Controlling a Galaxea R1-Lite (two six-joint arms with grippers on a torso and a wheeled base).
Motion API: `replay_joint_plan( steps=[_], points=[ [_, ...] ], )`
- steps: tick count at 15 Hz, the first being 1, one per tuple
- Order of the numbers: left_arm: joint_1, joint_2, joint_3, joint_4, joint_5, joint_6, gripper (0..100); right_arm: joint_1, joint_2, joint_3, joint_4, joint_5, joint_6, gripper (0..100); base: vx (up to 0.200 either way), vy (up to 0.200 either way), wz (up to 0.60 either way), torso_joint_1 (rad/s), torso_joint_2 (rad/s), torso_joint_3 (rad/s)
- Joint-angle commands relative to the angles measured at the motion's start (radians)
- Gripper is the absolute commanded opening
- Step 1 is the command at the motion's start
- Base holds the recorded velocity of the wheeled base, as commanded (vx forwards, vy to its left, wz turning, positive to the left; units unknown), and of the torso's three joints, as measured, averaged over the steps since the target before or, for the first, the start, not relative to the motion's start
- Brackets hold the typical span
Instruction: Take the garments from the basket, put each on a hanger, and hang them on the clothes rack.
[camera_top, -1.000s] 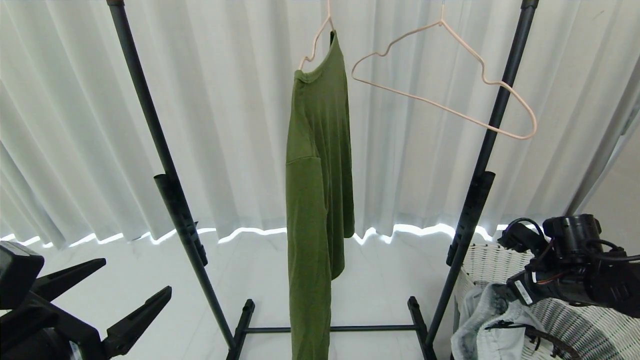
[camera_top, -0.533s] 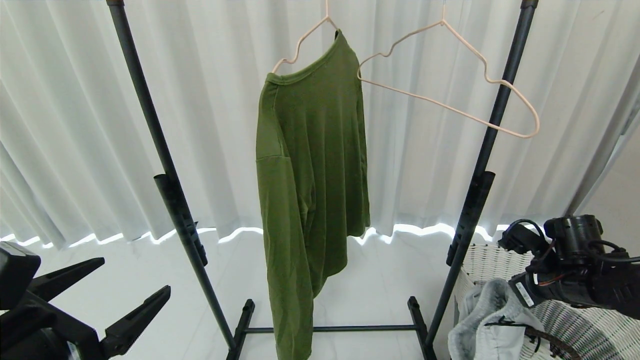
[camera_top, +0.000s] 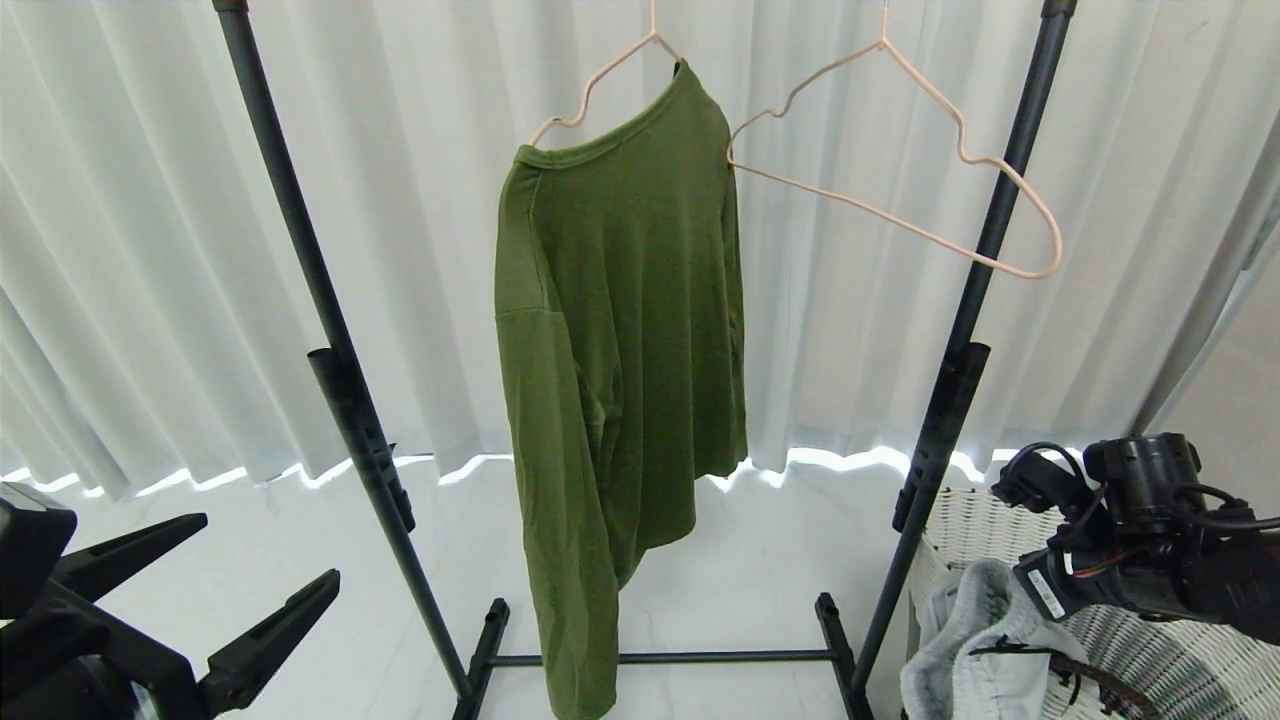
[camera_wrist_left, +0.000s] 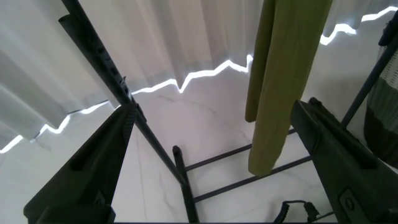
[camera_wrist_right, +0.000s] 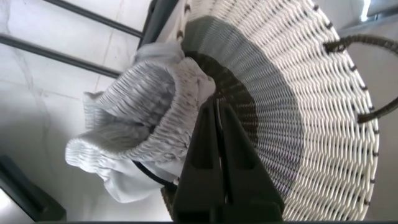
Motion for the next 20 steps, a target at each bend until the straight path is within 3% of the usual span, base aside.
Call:
replay_joint_plan(
  steps=[1,6,10,12,16,20],
  points=[
    [0.0,-0.001,0.0,-0.001,0.0,0.0,100,0.022,-0.012,-0.003,0.0,-0.001,-0.001,100,0.0,0.0,0.0,0.0,0.0,0.0],
    [0.0,-0.002,-0.001,-0.001,0.0,0.0,100,0.034,0.026,-0.037,-0.003,0.002,0.001,100,0.0,0.0,0.0,0.0,0.0,0.0],
    [0.0,-0.01,0.0,-0.001,0.0,0.0,100,-0.017,0.143,-0.098,-0.002,-0.007,0.002,100,0.0,0.0,0.0,0.0,0.0,0.0],
    [0.0,-0.009,0.0,-0.001,0.0,0.0,100,-0.029,0.155,-0.092,0.0,-0.049,0.001,100,0.0,0.0,0.0,0.0,0.0,0.0],
    [-0.008,-0.009,0.0,-0.001,0.0,0.0,100,-0.027,0.15,-0.057,0.0,-0.058,-0.008,100,0.0,0.0,0.0,0.0,0.0,0.0],
    [-0.014,-0.01,0.0,-0.001,0.0,0.0,100,-0.026,0.143,-0.045,-0.003,-0.076,-0.068,100,0.0,0.0,0.0,0.0,0.0,0.0]
  ],
)
